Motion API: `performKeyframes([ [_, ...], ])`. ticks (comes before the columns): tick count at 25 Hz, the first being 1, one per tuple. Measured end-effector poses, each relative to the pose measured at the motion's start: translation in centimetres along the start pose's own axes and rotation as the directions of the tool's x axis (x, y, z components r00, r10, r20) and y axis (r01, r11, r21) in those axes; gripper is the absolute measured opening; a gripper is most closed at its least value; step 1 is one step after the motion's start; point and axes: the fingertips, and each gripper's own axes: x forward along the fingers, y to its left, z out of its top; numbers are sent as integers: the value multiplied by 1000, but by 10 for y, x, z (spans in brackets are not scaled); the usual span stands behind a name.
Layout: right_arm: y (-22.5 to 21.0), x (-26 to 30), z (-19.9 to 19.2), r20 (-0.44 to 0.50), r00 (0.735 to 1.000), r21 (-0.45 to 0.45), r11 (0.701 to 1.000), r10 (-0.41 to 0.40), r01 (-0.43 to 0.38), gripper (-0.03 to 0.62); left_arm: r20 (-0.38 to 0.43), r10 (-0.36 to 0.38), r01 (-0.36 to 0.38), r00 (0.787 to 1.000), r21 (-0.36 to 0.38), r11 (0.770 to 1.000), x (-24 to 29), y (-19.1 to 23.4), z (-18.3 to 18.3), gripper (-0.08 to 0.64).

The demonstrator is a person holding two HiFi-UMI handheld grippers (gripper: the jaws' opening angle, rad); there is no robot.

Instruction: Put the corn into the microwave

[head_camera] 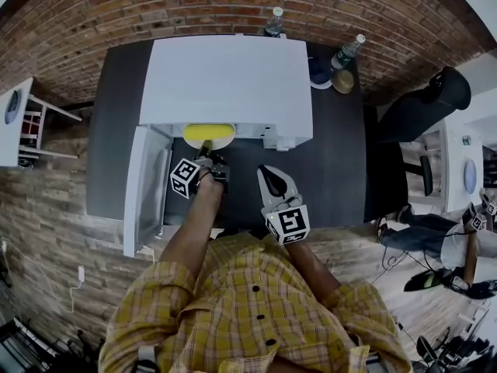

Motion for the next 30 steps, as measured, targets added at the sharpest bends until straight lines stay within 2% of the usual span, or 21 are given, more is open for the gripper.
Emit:
performKeyframes([
  [6, -3, 2, -2, -7, 1000, 4, 1000, 0, 0, 5, -7, -4, 4, 1000, 20, 1000, 3, -6, 1, 22],
  [11, -3, 4, -2, -6, 1000, 7, 1000, 7, -7, 5, -5, -15, 15, 1000, 2, 1000, 9, -16, 0, 39],
  [17, -2, 6, -1, -6, 1000, 9, 1000, 10, -10, 3, -4, 5, -5, 1000, -9, 1000, 13, -18, 3, 41],
  [20, -2, 6, -1, -6, 1000, 9, 1000, 10, -10, 3, -13, 27, -28, 1000, -17, 999, 12, -16, 1, 95],
  [22, -2, 6, -1, -6, 1000, 8, 1000, 10, -10, 5, -13, 34, -35, 999, -29, 999, 9, -13, -1, 100],
  [30, -3, 5, 0, -4, 1000, 3, 1000, 13, -13, 3, -4, -3, 3, 1000, -45, 999, 0, -13, -4, 104],
])
